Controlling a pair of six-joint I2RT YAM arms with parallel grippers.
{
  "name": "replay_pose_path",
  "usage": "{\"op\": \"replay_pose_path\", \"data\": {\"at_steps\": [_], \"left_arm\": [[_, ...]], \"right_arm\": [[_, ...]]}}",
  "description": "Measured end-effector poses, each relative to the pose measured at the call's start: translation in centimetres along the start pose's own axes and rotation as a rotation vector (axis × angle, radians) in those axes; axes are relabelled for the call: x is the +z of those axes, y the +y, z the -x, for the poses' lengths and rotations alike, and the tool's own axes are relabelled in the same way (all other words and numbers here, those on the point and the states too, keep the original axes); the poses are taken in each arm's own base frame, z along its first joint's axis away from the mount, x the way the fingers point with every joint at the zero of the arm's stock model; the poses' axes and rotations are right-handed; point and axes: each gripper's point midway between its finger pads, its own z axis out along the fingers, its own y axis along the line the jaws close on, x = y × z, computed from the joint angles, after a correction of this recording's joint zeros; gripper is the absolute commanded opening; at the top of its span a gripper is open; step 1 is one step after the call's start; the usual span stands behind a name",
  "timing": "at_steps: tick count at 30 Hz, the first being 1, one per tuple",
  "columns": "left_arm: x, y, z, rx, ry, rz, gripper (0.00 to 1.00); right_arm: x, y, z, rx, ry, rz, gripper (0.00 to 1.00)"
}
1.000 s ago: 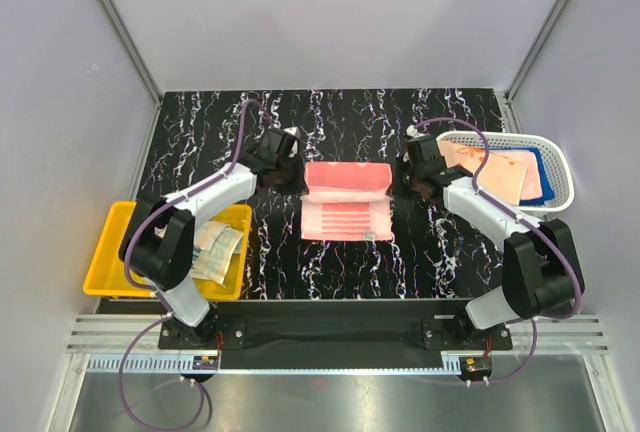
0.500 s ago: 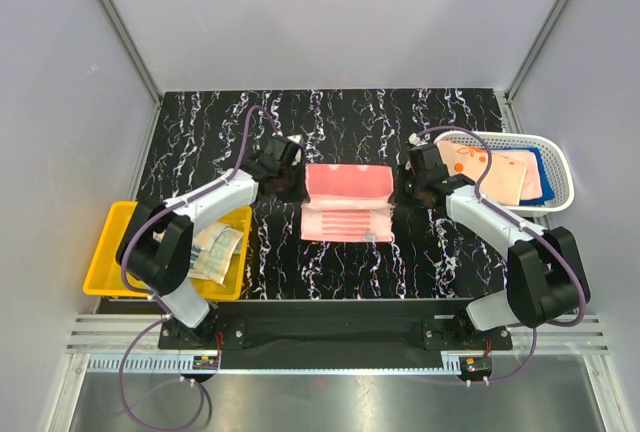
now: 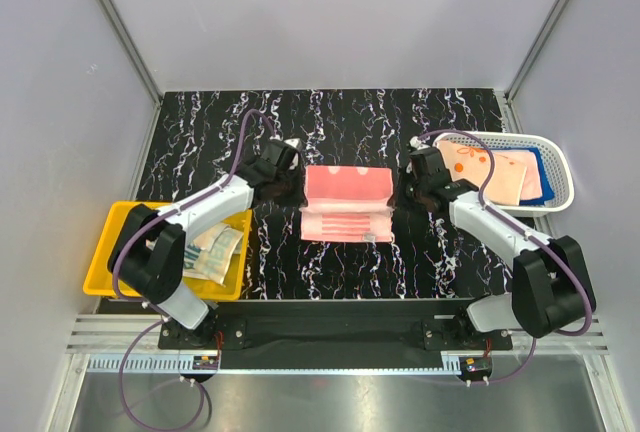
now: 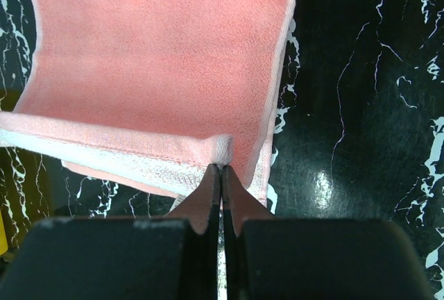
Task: Fold and stack the towels
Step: Fold the towel
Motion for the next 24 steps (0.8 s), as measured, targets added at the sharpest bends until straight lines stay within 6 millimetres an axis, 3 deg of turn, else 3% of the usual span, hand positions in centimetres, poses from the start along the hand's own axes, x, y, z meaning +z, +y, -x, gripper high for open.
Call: {"op": "replay_pose_path", "data": {"at_steps": [6, 16, 24], "left_arm": [[-0.6, -0.1, 0.0, 0.009, -0.020, -0.009, 0.00], [1.2, 0.8, -3.8, 0.027, 0.055, 0.002, 0.07], [2.2, 1.2, -5.4, 0.037, 0.100, 0.017, 0.26]], "right_arm": [[-0.2, 0.1, 0.1, 0.002, -0.010, 0.008, 0.00], [1.3, -1.0, -3.5, 0.032, 0.071, 0.003, 0.01], [1.9, -1.6, -4.9, 0.043, 0.106, -0.005, 0.28]]}}
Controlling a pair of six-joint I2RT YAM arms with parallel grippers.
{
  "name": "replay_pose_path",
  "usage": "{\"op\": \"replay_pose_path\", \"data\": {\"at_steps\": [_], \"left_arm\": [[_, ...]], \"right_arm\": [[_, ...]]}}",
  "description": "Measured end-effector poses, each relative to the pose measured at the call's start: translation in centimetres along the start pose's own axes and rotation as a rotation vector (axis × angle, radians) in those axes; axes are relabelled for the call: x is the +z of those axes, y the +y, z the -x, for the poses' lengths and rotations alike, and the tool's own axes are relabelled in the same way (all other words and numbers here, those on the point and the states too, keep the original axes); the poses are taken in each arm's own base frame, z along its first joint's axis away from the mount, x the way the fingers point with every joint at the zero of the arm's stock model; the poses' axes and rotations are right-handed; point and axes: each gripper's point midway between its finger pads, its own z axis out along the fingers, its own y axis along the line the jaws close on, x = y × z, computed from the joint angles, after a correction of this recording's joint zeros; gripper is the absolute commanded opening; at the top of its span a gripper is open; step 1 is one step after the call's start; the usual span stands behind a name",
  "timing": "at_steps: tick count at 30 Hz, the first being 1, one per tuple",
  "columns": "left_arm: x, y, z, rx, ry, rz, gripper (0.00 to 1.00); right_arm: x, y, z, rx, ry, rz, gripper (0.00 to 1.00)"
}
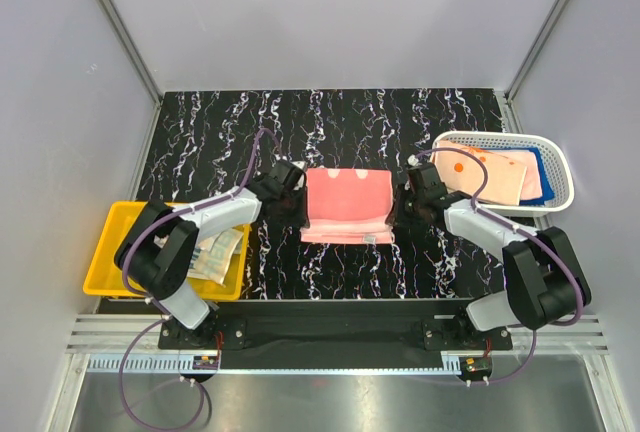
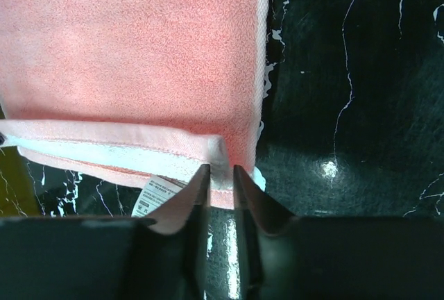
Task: Fold and stack the towels
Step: Fold the towel
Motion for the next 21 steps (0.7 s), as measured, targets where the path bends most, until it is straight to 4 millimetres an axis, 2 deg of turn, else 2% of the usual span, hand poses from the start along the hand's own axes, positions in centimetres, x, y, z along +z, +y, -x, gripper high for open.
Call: {"op": "replay_pose_path", "data": {"at_steps": [3, 7, 12, 14, 17, 21], "left_arm": [[0.0, 0.1, -0.1, -0.002, 0.001, 0.006, 0.33], [-0.2, 0.4, -0.1, -0.005, -0.003, 0.024, 0.37], [-1.8, 0.4, 0.5, -0.007, -0.036, 0.031, 0.40], [-2.5, 0.0, 1.3, -0.006, -0.055, 0.029, 0.40], [-2.8, -1.1, 3.9, -0.003, -0.103, 0.030, 0.40], [-1.0, -2.2, 7.0, -0.001, -0.130, 0.042, 0.34]], "right_arm": [[-0.2, 0.1, 0.0, 0.000, -0.003, 0.003, 0.35], [-1.2, 0.5, 0.5, -0.002, -0.029, 0.017, 0.37], [-2.5, 0.8, 1.5, -0.005, -0.078, 0.023, 0.40], [-2.3, 0.7, 1.7, -0.003, -0.079, 0.010, 0.40], [-1.1, 0.6, 2.6, -0.001, -0.067, -0.019, 0.38], [1.2, 0.6, 3.1, 0.003, -0.030, -0.045, 0.34]]}}
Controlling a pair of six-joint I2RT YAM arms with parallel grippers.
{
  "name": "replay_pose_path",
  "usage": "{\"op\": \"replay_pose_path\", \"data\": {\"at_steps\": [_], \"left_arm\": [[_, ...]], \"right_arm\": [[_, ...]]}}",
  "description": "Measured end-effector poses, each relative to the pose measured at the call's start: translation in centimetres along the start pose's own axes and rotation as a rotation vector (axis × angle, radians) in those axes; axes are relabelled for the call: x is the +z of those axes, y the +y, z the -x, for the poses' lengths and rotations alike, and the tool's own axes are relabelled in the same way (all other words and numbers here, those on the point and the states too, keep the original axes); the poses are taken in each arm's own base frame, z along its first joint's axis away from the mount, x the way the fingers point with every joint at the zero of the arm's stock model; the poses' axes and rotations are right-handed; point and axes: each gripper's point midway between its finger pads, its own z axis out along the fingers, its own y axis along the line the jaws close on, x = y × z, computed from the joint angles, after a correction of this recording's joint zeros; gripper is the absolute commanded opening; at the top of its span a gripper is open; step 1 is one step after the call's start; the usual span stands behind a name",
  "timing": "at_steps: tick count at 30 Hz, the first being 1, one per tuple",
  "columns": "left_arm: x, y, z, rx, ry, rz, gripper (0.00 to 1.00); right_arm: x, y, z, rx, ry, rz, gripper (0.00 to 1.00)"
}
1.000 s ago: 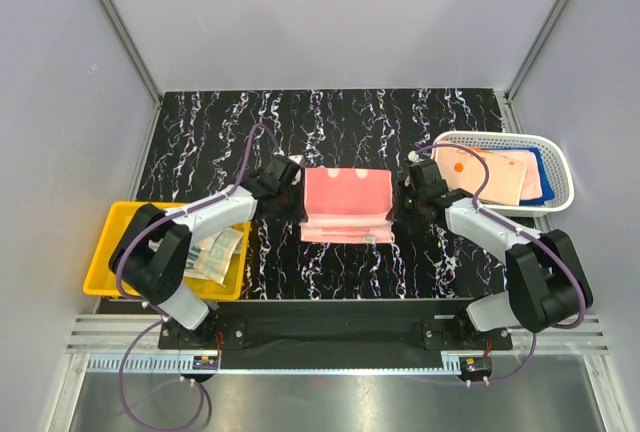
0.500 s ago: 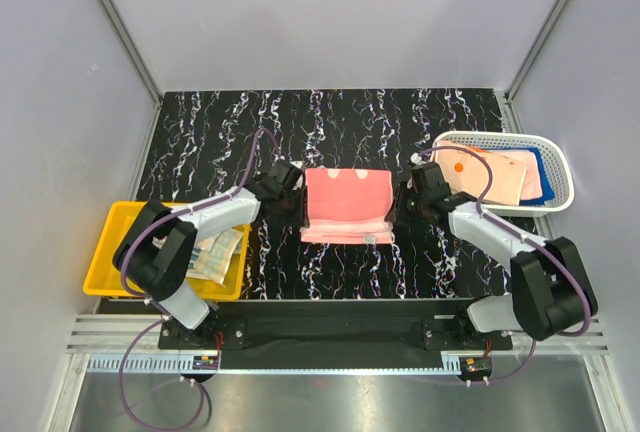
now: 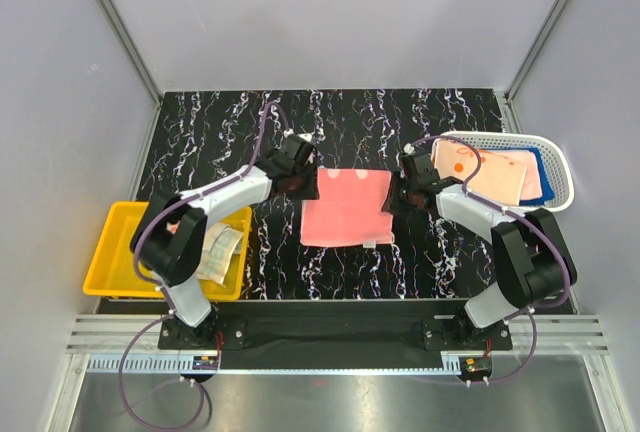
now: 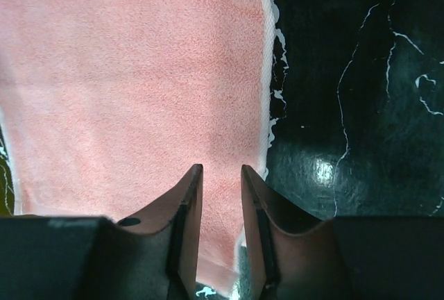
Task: Fold and stack the towels
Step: Fold the towel
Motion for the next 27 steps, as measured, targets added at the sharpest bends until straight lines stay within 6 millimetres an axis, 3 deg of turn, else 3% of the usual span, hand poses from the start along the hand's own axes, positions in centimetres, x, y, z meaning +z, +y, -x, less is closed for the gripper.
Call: {"op": "replay_pose_path", "data": {"at_steps": [3, 9, 13, 17, 21, 24, 27], "left_arm": [[1.9, 0.6, -1.1, 0.001, 0.039, 0.023, 0.34], [2.3, 2.9, -5.1, 0.002, 0.122, 0.073, 0.38], [2.2, 3.2, -5.1, -0.001, 0.118, 0.086, 0.42], [1.8, 3.0, -3.0, -0.017, 0.075, 0.088, 0.43], [1.7, 2.8, 2.6, -0.069, -0.021, 0.072, 0.43], [2.8, 3.1, 6.7, -0.106, -0.078, 0.066, 0.42], [4.6, 3.9, 8.4, -0.120, -0.080, 0.075, 0.42]], "right_arm": [[0.4, -0.2, -0.4, 0.006, 0.019, -0.009, 0.34], [-0.1, -0.7, -1.6, 0.024, 0.018, -0.008, 0.35], [-0.3, -0.9, -1.7, 0.029, 0.011, -0.009, 0.37], [0.0, -1.1, -0.4, 0.026, -0.010, -0.053, 0.38], [1.0, -0.2, 3.5, 0.018, -0.064, -0.084, 0.39], [2.3, 0.4, 6.7, 0.020, -0.098, -0.097, 0.39], [3.7, 0.2, 8.6, 0.022, -0.108, -0.116, 0.40]]}}
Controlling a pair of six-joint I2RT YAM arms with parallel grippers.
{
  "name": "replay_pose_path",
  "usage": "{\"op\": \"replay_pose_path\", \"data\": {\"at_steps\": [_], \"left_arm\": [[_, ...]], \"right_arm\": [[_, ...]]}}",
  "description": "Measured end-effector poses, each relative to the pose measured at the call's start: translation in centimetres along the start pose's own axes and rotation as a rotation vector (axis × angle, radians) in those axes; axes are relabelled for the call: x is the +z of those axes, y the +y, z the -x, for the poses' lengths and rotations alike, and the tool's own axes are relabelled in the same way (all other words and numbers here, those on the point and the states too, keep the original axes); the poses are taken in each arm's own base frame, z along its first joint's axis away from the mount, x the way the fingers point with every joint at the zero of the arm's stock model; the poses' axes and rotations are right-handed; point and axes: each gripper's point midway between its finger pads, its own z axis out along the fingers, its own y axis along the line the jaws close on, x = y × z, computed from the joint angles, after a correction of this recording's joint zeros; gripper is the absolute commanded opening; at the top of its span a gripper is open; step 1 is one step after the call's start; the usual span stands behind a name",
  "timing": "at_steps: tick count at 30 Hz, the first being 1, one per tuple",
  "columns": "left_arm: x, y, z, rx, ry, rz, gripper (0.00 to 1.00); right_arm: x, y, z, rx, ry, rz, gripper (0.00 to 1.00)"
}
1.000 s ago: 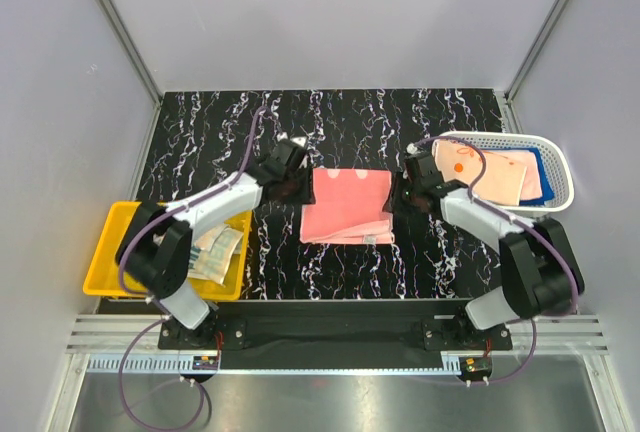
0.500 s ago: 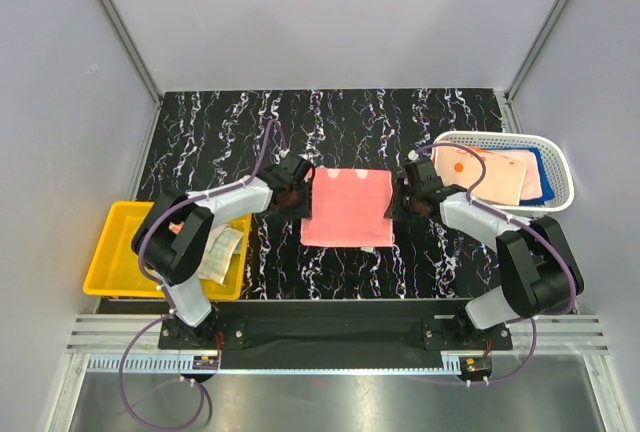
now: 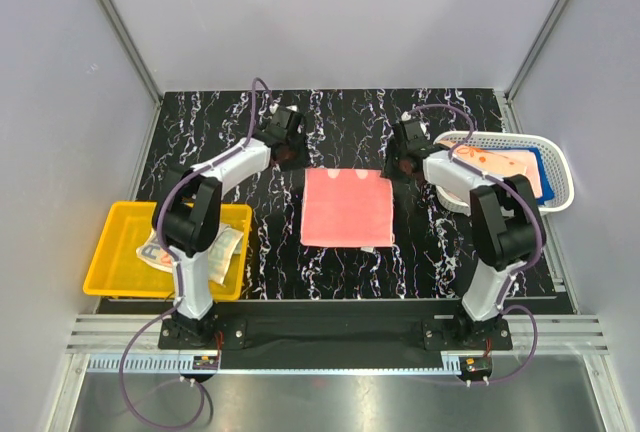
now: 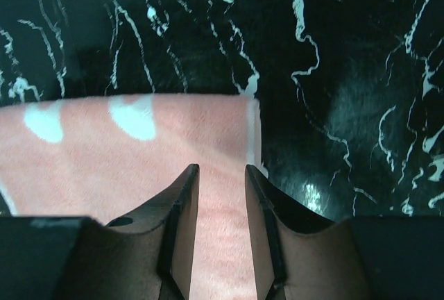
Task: Fold and stack the towels
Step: Fold the towel
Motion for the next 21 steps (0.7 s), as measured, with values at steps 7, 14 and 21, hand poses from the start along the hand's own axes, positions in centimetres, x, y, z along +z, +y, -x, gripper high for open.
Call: {"op": "replay_pose_path", "data": {"at_steps": [7, 14, 21], "left_arm": [[3.2, 0.9, -2.1, 0.020, 0.097, 0.013, 0.43], [3.3, 0.7, -2.0, 0.010, 0.110, -0.024, 0.34], [3.6, 0.4, -0.9, -0.006, 0.104, -0.057, 0.22]], "right_arm": [[2.1, -0.9, 0.1, -0.020, 0.038, -0.057, 0.45], [2.6, -0.9, 0.8, -0.031, 0.040, -0.065, 0.45], [3.3, -0.9, 1.3, -0.037, 0.045, -0.070, 0.45]]}}
